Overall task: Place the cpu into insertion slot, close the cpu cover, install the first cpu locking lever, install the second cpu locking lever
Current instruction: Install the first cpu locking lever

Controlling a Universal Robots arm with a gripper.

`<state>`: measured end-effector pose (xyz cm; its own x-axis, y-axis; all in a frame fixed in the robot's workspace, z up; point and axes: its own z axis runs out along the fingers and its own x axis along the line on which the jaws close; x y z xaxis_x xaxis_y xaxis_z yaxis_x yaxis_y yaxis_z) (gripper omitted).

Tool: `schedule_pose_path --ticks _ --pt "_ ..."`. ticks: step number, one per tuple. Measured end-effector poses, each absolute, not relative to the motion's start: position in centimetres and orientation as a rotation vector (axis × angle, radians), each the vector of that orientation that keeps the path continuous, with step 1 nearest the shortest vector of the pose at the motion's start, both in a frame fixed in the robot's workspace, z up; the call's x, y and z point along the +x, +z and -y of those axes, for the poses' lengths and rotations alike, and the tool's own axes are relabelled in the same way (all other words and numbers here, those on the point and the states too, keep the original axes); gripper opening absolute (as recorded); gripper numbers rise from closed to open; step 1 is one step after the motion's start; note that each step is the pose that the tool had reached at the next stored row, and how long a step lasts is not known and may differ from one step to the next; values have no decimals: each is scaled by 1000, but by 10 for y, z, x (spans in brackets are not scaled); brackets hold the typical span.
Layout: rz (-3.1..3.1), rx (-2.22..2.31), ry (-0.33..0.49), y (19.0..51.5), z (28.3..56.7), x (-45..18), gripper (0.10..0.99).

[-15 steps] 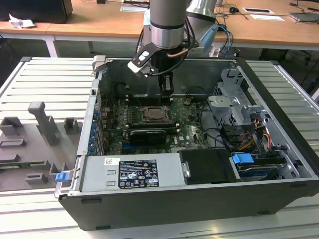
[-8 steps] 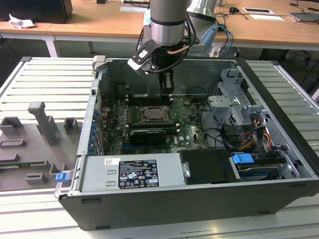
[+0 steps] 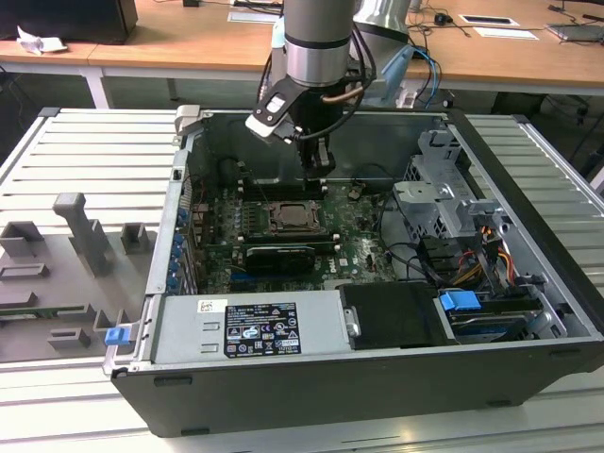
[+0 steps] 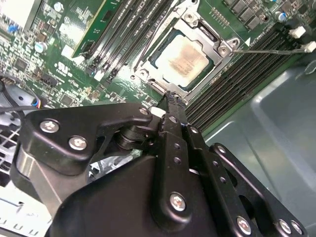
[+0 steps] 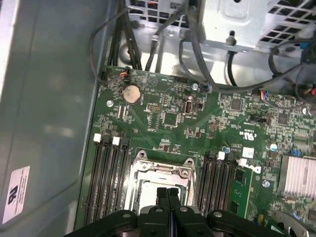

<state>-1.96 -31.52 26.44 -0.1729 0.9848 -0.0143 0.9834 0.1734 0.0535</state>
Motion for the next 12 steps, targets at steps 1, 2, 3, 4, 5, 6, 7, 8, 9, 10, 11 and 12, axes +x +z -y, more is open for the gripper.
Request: schedule_pose_path --ticks 1,2,3,4,5,6,7,8,9,10,11,12 --pt "-2385 1975 50 264 315 -20 106" --pt "-2391 1967 50 264 315 -20 106" --pt "-2395 1963 50 264 315 -20 106" --pt "-2401 1956 50 264 315 -20 106" --pt "-2406 1949 50 264 315 -20 106" --pt "-2411 1943 51 264 315 -20 106" --pt "-2415 1938 51 264 315 -20 106" --pt "-2422 1930 51 264 315 -20 106" --pt "-2425 1926 51 264 315 -20 106" --pt "-2431 1919 51 264 315 -20 106" --pt "-2434 1914 51 264 315 -20 106" --pt "-2438 1909 52 264 315 -20 106"
